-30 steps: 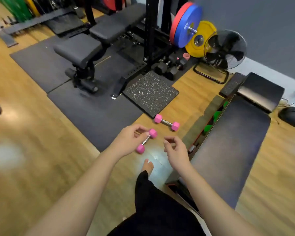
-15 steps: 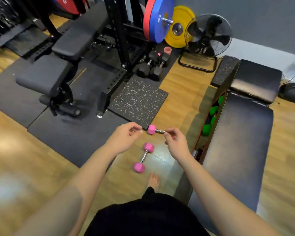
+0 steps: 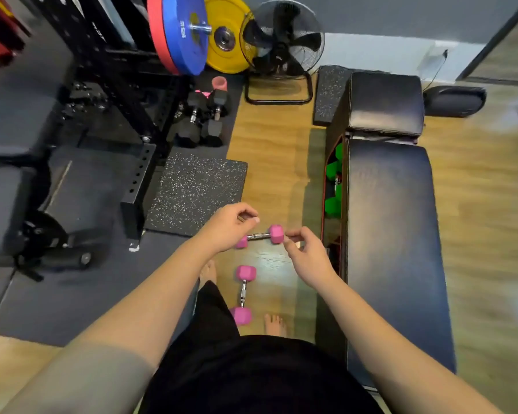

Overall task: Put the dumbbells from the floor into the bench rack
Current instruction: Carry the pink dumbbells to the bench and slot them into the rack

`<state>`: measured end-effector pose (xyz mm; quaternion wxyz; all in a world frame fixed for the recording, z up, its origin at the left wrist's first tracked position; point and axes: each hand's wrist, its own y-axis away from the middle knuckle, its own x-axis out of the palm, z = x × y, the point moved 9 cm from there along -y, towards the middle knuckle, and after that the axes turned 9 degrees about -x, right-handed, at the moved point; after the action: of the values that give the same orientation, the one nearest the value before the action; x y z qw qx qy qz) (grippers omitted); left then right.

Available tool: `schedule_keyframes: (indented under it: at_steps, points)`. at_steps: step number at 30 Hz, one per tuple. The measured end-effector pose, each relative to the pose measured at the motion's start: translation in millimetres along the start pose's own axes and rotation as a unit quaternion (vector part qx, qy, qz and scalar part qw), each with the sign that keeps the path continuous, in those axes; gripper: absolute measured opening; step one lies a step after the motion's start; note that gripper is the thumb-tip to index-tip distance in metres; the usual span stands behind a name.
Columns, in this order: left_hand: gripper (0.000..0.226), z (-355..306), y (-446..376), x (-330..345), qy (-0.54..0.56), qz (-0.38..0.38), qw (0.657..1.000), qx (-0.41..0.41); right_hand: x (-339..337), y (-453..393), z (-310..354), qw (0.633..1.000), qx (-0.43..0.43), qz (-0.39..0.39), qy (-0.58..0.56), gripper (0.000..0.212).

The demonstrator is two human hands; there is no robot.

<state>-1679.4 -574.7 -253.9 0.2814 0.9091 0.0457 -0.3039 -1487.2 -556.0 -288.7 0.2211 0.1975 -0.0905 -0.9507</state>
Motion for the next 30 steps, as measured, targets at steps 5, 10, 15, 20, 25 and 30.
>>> schedule_keyframes:
  at_steps: [5, 10, 15, 20, 25, 30]
  points:
    - [0.012, 12, -69, -8, -0.045, 0.074, 0.996, 0.012, 15, -34, -10, 0.998, 0.041, -0.042, 0.015, 0.012]
    - [0.014, 37, -135, -1, -0.079, 0.163, 0.983, 0.001, 46, -67, -25, 0.99, 0.113, -0.078, 0.035, 0.018]
    - [0.012, 55, -198, 25, -0.12, 0.213, 0.97, 0.014, 66, -114, -41, 0.985, 0.133, -0.099, 0.049, 0.025]
    - [0.004, 102, -272, 76, -0.125, 0.222, 0.967, -0.014, 91, -158, -112, 0.977, 0.176, -0.117, 0.027, 0.026]
    - [0.01, 203, -341, 151, -0.164, 0.202, 0.965, -0.042, 138, -195, -239, 0.972, 0.214, -0.101, -0.003, 0.03]
    - [0.014, 299, -383, 230, -0.188, 0.21, 0.957, -0.063, 182, -214, -355, 0.961, 0.253, -0.099, -0.056, 0.039]
